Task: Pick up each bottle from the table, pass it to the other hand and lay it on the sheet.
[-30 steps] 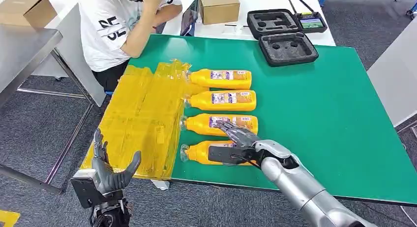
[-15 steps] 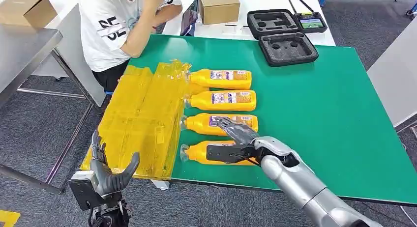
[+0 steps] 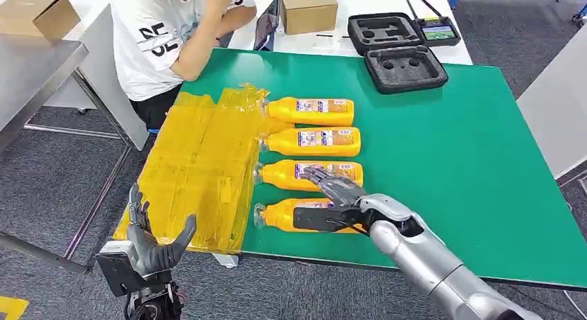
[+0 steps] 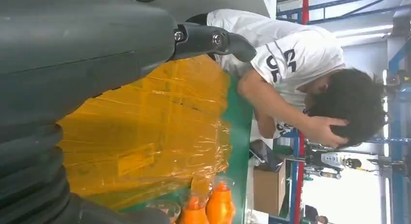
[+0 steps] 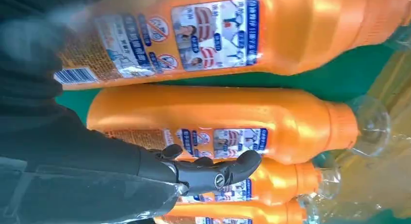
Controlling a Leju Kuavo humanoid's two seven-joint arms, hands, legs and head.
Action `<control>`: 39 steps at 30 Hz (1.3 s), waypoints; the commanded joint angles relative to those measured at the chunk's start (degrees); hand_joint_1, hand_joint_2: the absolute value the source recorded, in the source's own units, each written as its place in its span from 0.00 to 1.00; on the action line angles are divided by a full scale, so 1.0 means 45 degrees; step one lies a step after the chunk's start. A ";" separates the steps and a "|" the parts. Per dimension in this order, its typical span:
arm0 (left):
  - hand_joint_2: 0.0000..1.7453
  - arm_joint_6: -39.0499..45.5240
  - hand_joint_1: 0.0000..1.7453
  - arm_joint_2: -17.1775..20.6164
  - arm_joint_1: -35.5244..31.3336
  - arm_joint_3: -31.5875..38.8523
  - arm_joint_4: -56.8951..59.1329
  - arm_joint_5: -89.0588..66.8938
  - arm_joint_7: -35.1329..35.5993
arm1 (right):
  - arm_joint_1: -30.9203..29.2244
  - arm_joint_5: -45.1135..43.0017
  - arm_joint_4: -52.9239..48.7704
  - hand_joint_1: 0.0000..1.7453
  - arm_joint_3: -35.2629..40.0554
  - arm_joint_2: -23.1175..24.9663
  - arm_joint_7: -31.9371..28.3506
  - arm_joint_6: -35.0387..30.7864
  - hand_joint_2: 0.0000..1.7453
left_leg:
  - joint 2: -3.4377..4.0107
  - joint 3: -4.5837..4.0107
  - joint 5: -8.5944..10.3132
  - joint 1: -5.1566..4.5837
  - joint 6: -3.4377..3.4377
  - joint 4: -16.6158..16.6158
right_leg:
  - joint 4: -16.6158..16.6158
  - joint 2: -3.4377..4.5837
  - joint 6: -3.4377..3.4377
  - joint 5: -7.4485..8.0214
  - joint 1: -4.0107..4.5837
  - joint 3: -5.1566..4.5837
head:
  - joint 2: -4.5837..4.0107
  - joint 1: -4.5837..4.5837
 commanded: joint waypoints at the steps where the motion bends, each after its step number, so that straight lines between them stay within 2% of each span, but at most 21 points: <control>1: 1.00 0.0057 0.00 0.0139 0.0026 0.0215 0.0254 0.0035 0.0039 | 0.0242 -0.0048 0.0080 0.00 0.0465 -0.0702 -0.0051 -0.0178 1.00 | 0.0001 0.0037 -0.0016 0.0002 0.0004 -0.0006 | -0.0011 -0.0006 -0.0018 -0.0015 0.0006 0.0041 | 0.0000 0.0000; 2: 1.00 0.0100 0.00 0.0116 0.0124 0.0236 0.0182 0.0043 0.0013 | 0.0404 -0.0023 -0.0045 0.00 0.0459 -0.0773 -0.0069 -0.0213 1.00 | 0.0009 0.0078 -0.0041 0.0011 0.0006 0.0000 | -0.0015 -0.0003 -0.0031 -0.0034 0.0018 0.0085 | 0.0000 0.0000; 7: 1.00 0.0103 0.00 0.0115 0.0137 0.0237 0.0178 0.0045 0.0007 | 0.0431 -0.0015 -0.0042 0.00 0.0467 -0.0790 -0.0071 -0.0218 1.00 | 0.0002 0.0033 -0.0016 0.0001 0.0003 -0.0007 | -0.0010 -0.0006 -0.0017 -0.0015 0.0005 0.0036 | 0.0000 0.0000; 9: 1.00 0.0108 0.00 0.0115 0.0151 0.0240 0.0168 0.0045 0.0003 | 0.0397 -0.0032 -0.0047 0.00 0.0442 -0.0785 -0.0067 -0.0204 1.00 | 0.0018 0.0103 -0.0063 0.0014 0.0005 0.0011 | -0.0005 0.0004 -0.0042 -0.0052 0.0023 0.0109 | 0.0000 0.0000; 12: 1.00 0.0128 0.00 0.0101 0.0185 0.0249 0.0122 0.0040 0.0003 | 0.0391 -0.0040 -0.0058 0.00 0.0403 -0.0851 -0.0070 -0.0214 1.00 | 0.0004 0.0035 -0.0018 0.0005 0.0002 -0.0002 | -0.0008 -0.0005 -0.0020 -0.0015 0.0010 0.0039 | 0.0000 0.0000; 16: 1.00 0.0251 0.00 0.0061 0.0380 0.0321 -0.0075 0.0042 -0.0028 | 0.0192 -0.0090 0.0154 0.00 0.0469 -0.1059 -0.0219 -0.0034 1.00 | 0.0012 0.0057 -0.0035 0.0005 0.0006 0.0005 | -0.0005 0.0000 -0.0027 -0.0028 0.0012 0.0061 | 0.0000 0.0000; 22: 1.00 0.0345 0.00 0.0011 0.0570 0.0407 -0.0224 0.0086 -0.0072 | 0.0113 -0.0141 0.0747 0.00 0.0622 -0.0772 -0.0313 0.0059 1.00 | 0.0022 0.0049 -0.0027 0.0006 0.0002 -0.0004 | -0.0011 0.0012 -0.0024 -0.0017 0.0011 0.0050 | 0.0000 0.0000; 24: 1.00 0.0355 0.00 0.0016 0.0626 0.0419 -0.0246 0.0093 -0.0071 | 0.0130 -0.0138 0.0829 0.00 0.0653 -0.0743 -0.0314 0.0063 1.00 | 0.0040 0.0110 -0.0065 0.0013 0.0002 0.0007 | -0.0006 0.0024 -0.0045 -0.0048 0.0022 0.0108 | 0.0000 0.0000; 26: 1.00 0.0373 0.00 -0.0003 0.0671 0.0440 -0.0294 0.0128 -0.0069 | 0.0090 -0.0112 0.0955 0.00 0.0714 -0.0696 -0.0332 0.0058 1.00 | 0.0022 0.0046 -0.0023 0.0004 0.0002 -0.0006 | -0.0010 0.0013 -0.0021 -0.0014 0.0009 0.0046 | 0.0000 0.0000; 32: 1.00 0.0358 0.00 -0.0012 0.0748 0.0454 -0.0377 0.0269 -0.0057 | -0.0097 -0.0107 0.1275 0.02 0.0940 -0.0713 -0.0311 0.0147 1.00 | 0.0036 0.0081 -0.0051 0.0009 0.0007 0.0011 | -0.0002 0.0021 -0.0035 -0.0035 0.0017 0.0081 | 0.0000 0.0000; 34: 1.00 0.0346 0.00 0.0002 0.0747 0.0445 -0.0366 0.0286 -0.0042 | -0.0172 -0.0122 0.1472 0.13 0.1011 -0.0718 -0.0298 0.0293 1.00 | 0.0036 0.0069 -0.0044 0.0009 0.0005 0.0008 | -0.0004 0.0024 -0.0031 -0.0027 0.0017 0.0069 | 0.0000 0.0000; 36: 1.00 0.0384 0.00 0.0036 0.0743 0.0425 -0.0272 0.0321 -0.0020 | -0.0282 -0.0151 0.1746 0.18 0.1156 -0.0785 -0.0266 0.0529 1.00 | 0.0025 0.0058 -0.0031 0.0004 0.0006 -0.0002 | -0.0009 0.0014 -0.0026 -0.0020 0.0011 0.0059 | 0.0000 0.0000; 38: 1.00 0.0375 0.00 0.0059 0.0738 0.0430 -0.0232 0.0347 -0.0029 | -0.0332 -0.0170 0.1853 0.19 0.1166 -0.0819 -0.0282 0.0553 1.00 | 0.0024 0.0069 -0.0036 0.0007 0.0004 -0.0001 | -0.0011 0.0013 -0.0029 -0.0025 0.0014 0.0071 | 0.0000 0.0000; 39: 1.00 0.0393 0.00 0.0048 0.0734 0.0447 -0.0213 0.0396 -0.0047 | -0.0383 -0.0179 0.2006 0.26 0.1208 -0.0808 -0.0299 0.0571 1.00 | 0.0027 0.0082 -0.0045 0.0010 0.0005 0.0002 | -0.0011 0.0014 -0.0033 -0.0031 0.0017 0.0086 | 0.0000 0.0000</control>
